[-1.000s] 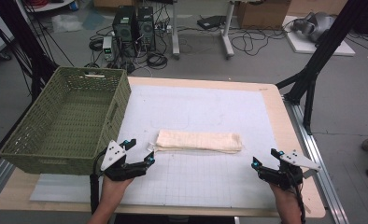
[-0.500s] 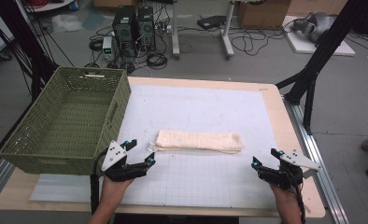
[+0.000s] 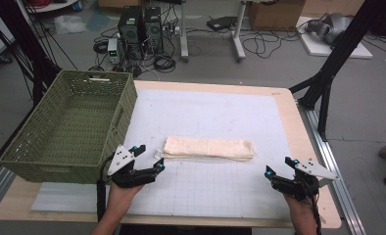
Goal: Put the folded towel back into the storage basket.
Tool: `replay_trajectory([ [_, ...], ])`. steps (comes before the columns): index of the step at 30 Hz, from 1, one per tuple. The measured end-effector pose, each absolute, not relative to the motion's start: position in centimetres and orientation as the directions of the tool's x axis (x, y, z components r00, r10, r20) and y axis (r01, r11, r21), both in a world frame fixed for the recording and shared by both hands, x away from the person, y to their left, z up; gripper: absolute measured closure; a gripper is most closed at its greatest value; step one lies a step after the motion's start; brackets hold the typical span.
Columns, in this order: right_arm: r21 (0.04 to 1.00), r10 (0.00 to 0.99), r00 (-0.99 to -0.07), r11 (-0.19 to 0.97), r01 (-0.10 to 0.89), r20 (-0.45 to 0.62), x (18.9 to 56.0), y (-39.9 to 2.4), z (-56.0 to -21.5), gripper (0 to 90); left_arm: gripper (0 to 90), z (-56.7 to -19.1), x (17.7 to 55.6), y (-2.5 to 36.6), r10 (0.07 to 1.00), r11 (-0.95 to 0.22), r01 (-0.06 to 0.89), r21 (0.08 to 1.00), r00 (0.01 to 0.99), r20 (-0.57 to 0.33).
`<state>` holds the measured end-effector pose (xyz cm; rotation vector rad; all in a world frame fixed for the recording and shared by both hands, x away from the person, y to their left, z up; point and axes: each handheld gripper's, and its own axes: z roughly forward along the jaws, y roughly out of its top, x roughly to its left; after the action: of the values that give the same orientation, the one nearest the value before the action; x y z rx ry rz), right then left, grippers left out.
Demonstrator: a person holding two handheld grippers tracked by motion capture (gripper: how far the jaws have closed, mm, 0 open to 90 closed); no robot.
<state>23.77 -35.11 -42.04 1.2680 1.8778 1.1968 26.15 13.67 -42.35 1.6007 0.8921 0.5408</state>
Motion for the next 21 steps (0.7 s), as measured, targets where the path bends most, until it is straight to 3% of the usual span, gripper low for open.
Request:
replay_trajectory([
  [14, 0.900, 0.919, -0.393, 0.144, 0.411, 0.032, 23.8, -34.9, -41.8, 18.8, 18.3, -39.9, 28.9, 12.8, 0.787, -0.026, 0.290, 0.957, 0.596, -0.159],
  [21, 0.900, 0.920, -0.390, 0.144, 0.411, 0.031, 24.0, -34.9, -41.9, 18.8, 18.3, -40.8, 32.1, 11.7, 0.800, -0.040, 0.369, 0.929, 0.569, -0.192],
])
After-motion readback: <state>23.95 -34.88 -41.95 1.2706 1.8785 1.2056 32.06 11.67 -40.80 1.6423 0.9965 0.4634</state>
